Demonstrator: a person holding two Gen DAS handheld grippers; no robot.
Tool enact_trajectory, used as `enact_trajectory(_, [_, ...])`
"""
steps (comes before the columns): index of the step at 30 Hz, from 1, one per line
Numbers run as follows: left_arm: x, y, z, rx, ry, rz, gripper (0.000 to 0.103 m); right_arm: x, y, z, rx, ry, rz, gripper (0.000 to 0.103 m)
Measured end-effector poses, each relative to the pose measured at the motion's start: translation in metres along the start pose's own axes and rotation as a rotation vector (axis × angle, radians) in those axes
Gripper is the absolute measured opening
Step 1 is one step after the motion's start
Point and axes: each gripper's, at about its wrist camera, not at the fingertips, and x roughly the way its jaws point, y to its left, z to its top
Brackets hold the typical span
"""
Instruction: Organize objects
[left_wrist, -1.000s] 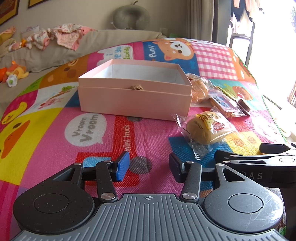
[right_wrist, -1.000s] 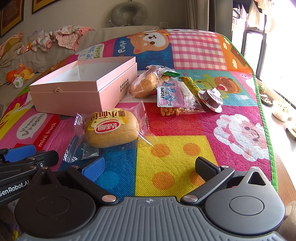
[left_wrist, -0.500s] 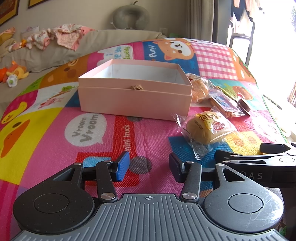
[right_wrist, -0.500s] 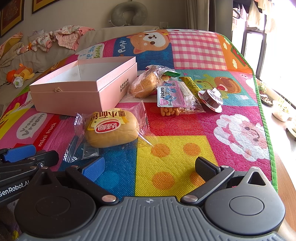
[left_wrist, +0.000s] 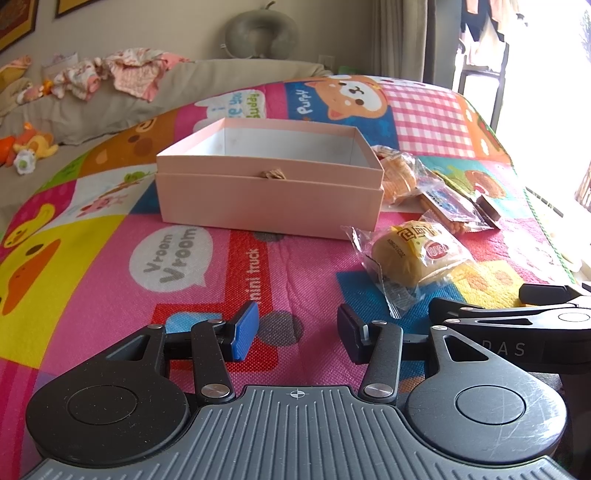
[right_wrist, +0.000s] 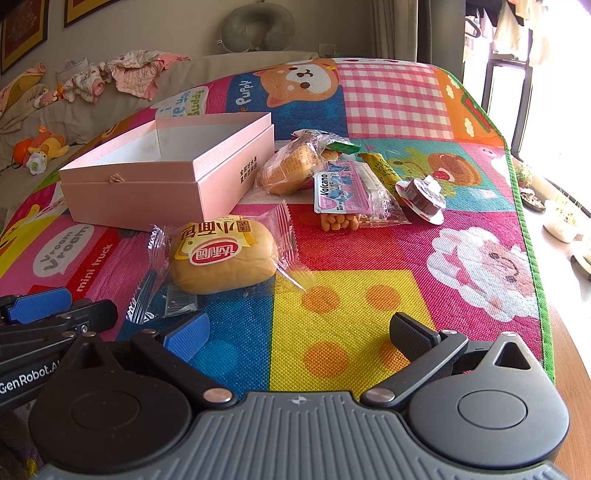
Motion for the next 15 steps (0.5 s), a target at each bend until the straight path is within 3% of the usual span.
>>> enact_trajectory(6, [-0.0002, -0.0003, 0.0, -0.002, 0.0, -0.001, 0.052, -0.001, -0.004, -0.0016, 0.016, -0.002, 0.028, 0.103])
enact_trajectory(15, [0.0003, -0.0067, -0.0002, 0.038, 0.004, 0.03, 0.052, -0.0048, -0.009, 0.0032, -0.064, 0.063, 0.083, 0.103])
